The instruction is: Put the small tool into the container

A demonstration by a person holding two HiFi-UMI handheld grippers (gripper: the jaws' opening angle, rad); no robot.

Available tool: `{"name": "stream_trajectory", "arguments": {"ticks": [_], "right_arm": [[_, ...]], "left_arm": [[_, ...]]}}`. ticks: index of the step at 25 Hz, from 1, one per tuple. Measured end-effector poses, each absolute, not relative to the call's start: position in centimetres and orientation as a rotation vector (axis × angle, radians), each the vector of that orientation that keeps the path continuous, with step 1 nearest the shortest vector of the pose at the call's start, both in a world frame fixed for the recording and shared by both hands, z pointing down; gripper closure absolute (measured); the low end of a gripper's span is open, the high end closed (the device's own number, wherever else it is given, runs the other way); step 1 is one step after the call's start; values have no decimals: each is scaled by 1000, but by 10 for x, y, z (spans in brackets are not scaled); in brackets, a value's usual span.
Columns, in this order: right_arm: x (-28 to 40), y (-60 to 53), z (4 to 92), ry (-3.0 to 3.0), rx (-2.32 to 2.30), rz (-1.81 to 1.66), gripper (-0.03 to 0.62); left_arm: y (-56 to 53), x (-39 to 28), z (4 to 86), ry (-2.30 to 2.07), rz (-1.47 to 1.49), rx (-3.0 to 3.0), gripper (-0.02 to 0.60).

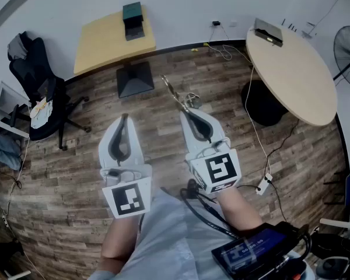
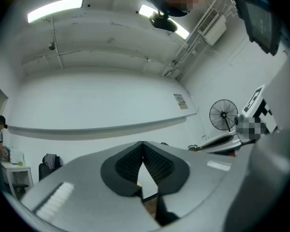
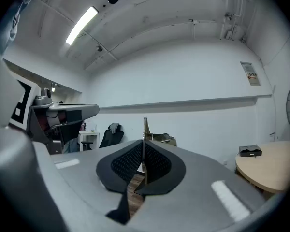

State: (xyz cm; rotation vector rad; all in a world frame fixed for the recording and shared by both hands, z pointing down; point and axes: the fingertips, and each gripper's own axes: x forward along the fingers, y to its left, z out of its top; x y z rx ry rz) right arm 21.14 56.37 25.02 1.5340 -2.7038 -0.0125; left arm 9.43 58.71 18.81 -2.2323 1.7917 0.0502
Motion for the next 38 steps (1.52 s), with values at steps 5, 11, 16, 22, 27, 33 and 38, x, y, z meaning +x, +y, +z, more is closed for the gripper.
{"name": "stream_trajectory", "arguments": {"ticks": [5,11,16,22,27,33,38], "right_arm": [[224,566,252,-2713,1533,-6,588],[254,562,255,-2763,1539,58,588],[283,549,261,-2783,1516,84,588],[293,527,276,-2772,1492,127,588],[275,503,287,-2756,1464,149,588],[223,454,301,-2729,1429,153,588],[159,399,293,-2725,1410,84,588]], "left_arm": [[590,105,194,1802,31,-2237,570],[589,128,196,1819,5,-2215,569],[585,150,203,1852,-27,-2194,570],[574,145,219,1922,-72,-2180,570],[554,122,228,1962,-67,-2178,569],[502,67,246,2007,-38,-2196,571],[442,6,242,1995,13,-2190,569]]}}
